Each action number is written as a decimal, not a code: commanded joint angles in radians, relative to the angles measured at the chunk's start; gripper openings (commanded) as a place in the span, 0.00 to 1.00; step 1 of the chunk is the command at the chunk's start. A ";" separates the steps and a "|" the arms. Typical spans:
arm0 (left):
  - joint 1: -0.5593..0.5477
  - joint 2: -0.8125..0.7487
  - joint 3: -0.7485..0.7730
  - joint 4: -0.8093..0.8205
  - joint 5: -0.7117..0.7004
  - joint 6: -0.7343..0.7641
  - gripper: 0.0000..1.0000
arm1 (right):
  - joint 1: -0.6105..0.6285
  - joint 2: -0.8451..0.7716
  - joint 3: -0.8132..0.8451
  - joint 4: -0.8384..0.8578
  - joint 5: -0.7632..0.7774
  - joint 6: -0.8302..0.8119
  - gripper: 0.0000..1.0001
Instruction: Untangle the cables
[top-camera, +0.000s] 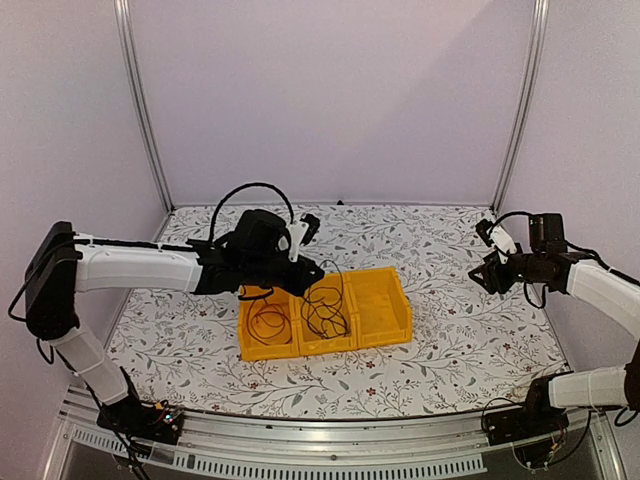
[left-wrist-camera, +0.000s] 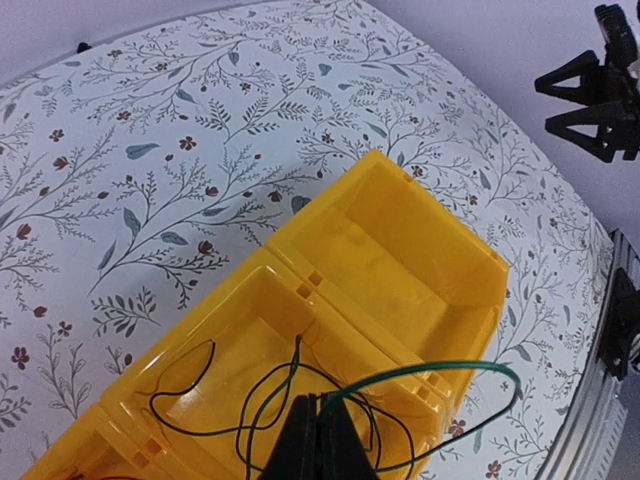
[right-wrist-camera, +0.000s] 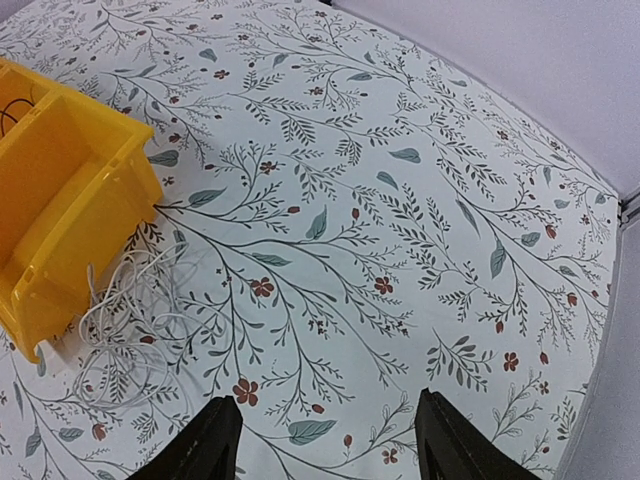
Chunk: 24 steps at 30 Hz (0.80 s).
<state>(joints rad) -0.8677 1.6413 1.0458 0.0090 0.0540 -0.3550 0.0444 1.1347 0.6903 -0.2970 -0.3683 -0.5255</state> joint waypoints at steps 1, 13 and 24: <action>0.007 0.031 -0.014 -0.026 -0.012 -0.048 0.00 | -0.004 0.005 -0.008 0.008 -0.008 -0.014 0.64; 0.007 0.124 0.047 -0.095 -0.129 -0.032 0.07 | -0.004 0.022 -0.005 -0.007 -0.023 -0.019 0.64; 0.007 0.037 0.057 -0.164 -0.161 -0.008 0.37 | -0.003 0.028 -0.005 -0.012 -0.029 -0.022 0.64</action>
<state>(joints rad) -0.8677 1.7615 1.0943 -0.1337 -0.0883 -0.3771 0.0444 1.1526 0.6903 -0.2985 -0.3767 -0.5396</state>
